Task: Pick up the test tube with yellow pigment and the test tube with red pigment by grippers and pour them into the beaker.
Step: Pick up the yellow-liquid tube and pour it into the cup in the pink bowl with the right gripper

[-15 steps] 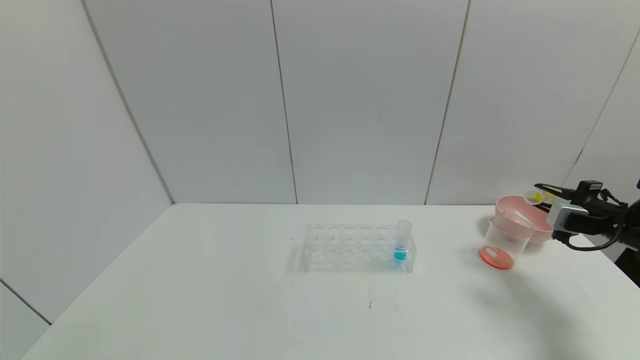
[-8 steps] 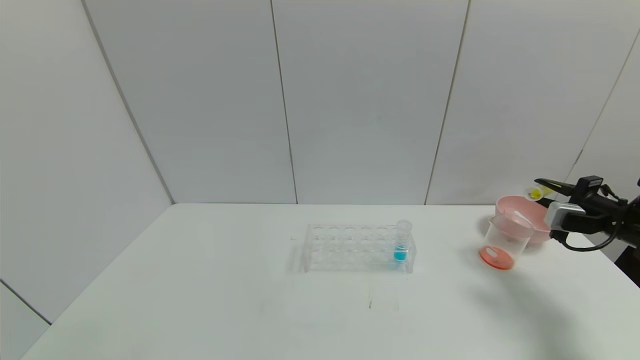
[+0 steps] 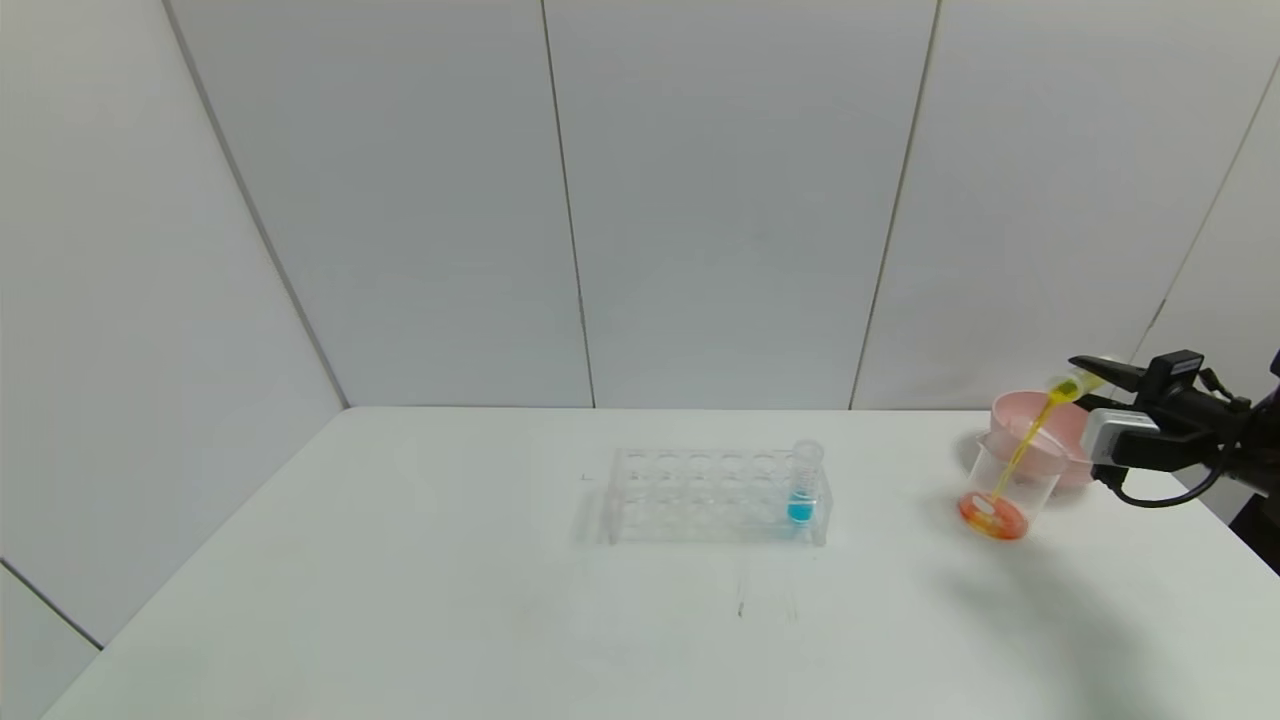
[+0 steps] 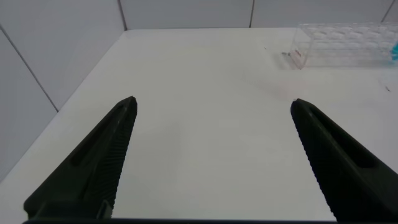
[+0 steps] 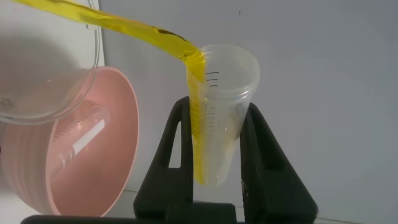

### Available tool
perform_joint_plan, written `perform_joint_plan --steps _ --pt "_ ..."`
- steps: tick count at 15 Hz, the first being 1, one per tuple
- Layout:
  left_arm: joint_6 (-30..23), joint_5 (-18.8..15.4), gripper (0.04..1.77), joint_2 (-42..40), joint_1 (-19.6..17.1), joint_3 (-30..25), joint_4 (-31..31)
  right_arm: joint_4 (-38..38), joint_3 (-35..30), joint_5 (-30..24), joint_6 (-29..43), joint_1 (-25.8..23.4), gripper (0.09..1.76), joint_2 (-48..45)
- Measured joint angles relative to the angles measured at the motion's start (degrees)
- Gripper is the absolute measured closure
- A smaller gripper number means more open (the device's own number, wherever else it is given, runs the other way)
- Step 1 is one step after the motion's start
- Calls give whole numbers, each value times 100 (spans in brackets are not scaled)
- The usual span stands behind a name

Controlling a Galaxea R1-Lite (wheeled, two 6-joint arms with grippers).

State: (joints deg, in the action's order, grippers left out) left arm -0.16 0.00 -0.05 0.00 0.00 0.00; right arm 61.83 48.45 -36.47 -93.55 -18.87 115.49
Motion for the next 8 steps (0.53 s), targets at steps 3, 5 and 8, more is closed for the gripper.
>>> perform_joint_plan --steps 3,5,8 --pt "0 0 5 0 0 0 0 2 0 24 -26 -4 136 9" --pt "0 0 5 0 0 0 0 2 4 29 -90 -4 136 9" --pt "0 0 5 0 0 0 0 29 11 35 -260 -4 136 9"
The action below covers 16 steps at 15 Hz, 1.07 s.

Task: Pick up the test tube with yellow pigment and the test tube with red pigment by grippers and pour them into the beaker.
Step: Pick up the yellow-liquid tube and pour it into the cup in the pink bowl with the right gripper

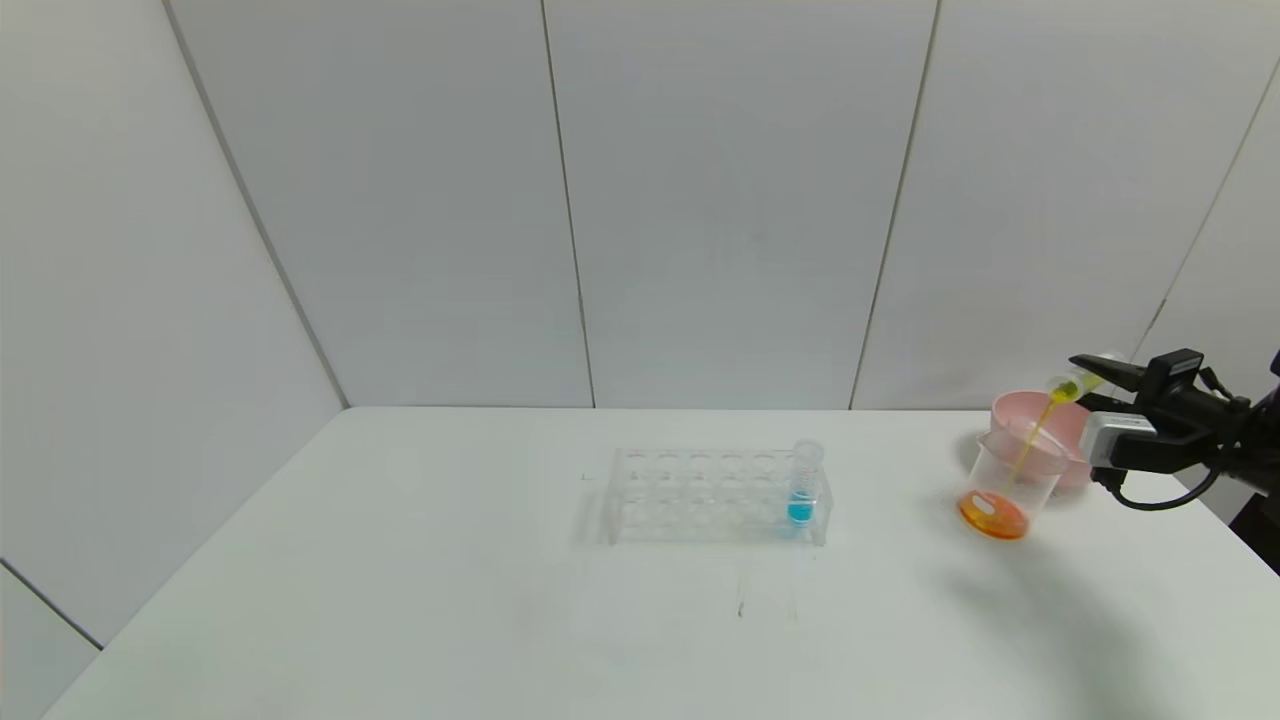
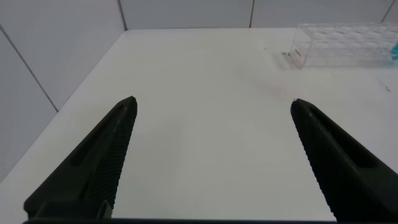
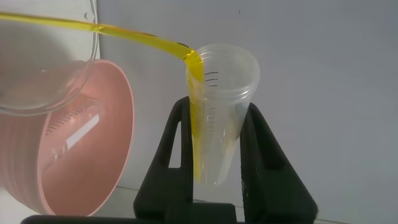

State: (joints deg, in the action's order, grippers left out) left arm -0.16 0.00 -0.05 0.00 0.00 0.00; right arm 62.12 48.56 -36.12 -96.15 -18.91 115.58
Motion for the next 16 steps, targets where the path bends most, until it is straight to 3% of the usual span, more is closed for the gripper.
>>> perform_joint_plan --steps 16 --pt "0 0 5 0 0 0 0 636 -82 5 -580 0 136 88"
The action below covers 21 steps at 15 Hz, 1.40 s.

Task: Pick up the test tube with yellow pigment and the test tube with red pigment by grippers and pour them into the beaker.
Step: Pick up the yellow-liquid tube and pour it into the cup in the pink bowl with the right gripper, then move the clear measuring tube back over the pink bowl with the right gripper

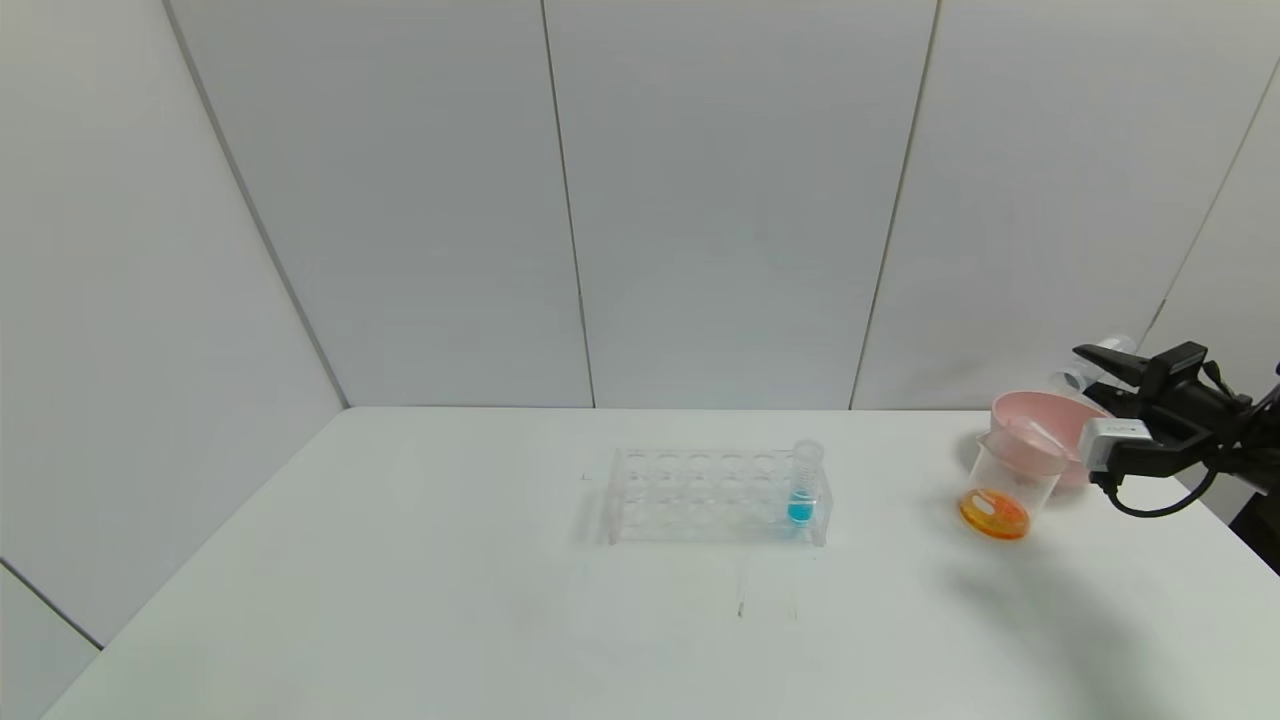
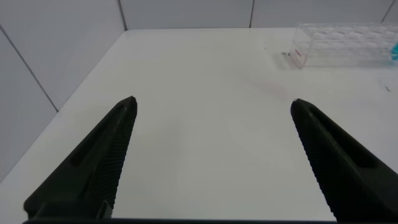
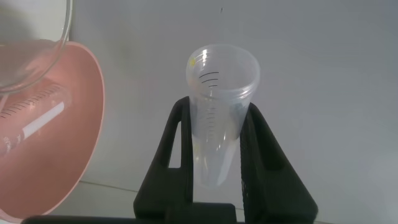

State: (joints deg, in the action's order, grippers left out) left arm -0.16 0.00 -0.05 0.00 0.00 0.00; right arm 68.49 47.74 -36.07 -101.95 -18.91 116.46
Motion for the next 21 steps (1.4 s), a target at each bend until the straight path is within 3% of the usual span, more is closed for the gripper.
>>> perform_joint_plan --steps 6,8,11,14,17,21 --pt "0 0 5 0 0 0 0 216 -15 52 -61 4 136 9" --pt "0 0 5 0 0 0 0 145 46 176 300 28 136 -15" --pt "2 0 5 0 0 0 0 -236 449 569 2086 80 136 -99" --pt "0 0 5 0 0 0 0 -808 903 852 4629 52 136 -113" --pt "0 0 5 0 0 0 0 -850 920 1164 6777 -107 136 38" --pt "0 0 5 0 0 0 0 -425 603 1565 7683 -267 136 549"
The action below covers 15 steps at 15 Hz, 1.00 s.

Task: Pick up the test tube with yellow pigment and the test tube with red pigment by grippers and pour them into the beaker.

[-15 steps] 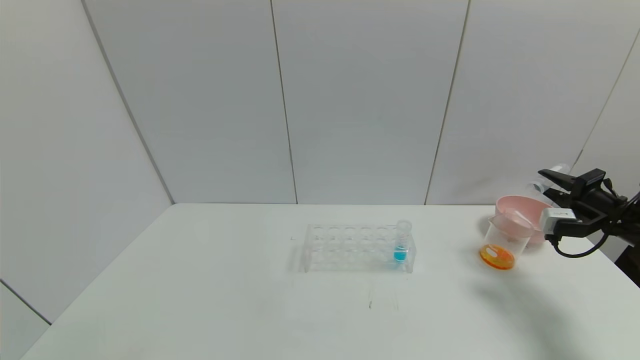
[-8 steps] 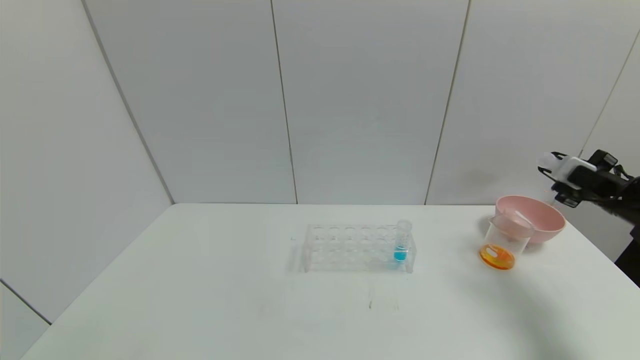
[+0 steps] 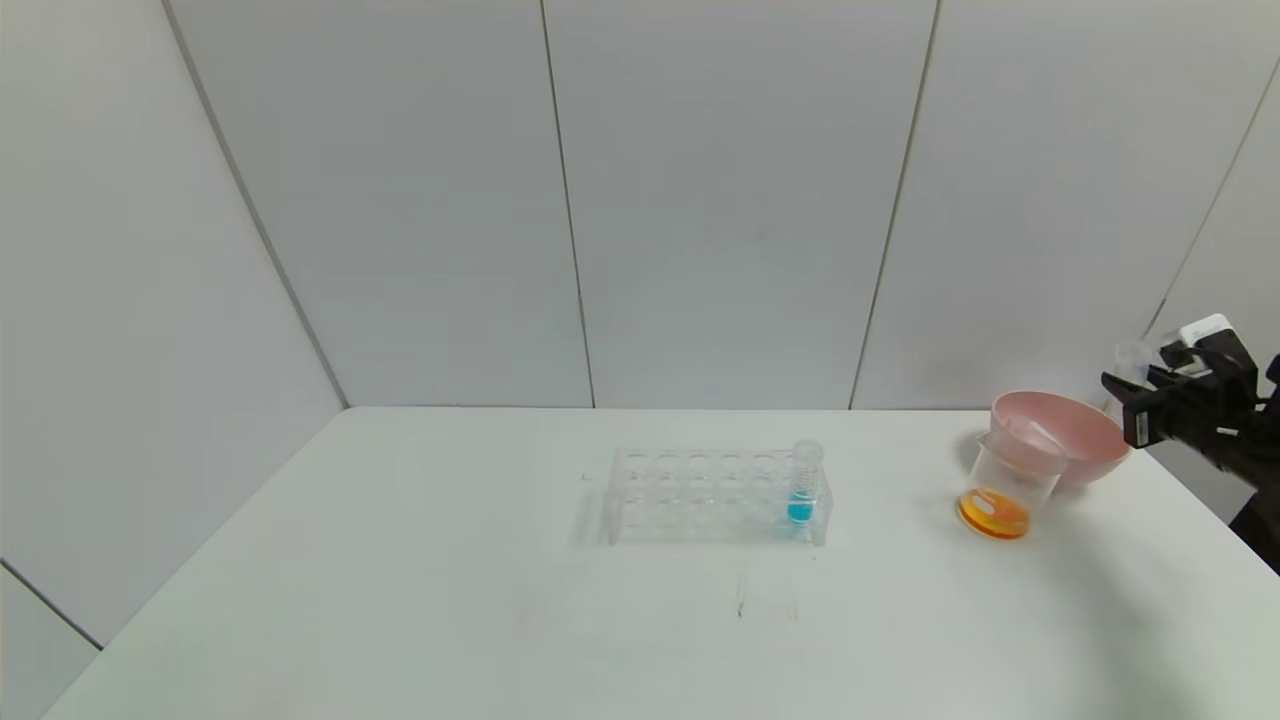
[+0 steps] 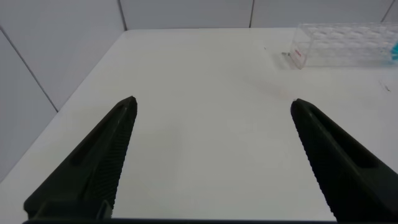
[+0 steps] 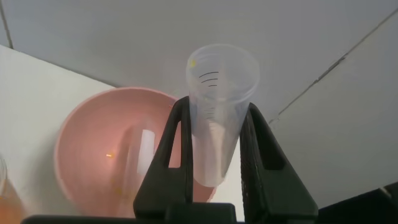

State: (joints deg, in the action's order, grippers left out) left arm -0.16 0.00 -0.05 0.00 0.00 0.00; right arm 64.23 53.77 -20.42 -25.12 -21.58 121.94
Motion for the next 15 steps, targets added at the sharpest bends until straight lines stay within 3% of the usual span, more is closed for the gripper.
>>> perform_joint_plan --steps 5,9,15 --pt "0 0 5 0 0 0 0 55 2 9 1363 151 136 239" --pt "0 0 5 0 0 0 0 52 -30 12 1464 278 89 206" --pt "0 0 5 0 0 0 0 39 59 33 1553 315 49 -282"
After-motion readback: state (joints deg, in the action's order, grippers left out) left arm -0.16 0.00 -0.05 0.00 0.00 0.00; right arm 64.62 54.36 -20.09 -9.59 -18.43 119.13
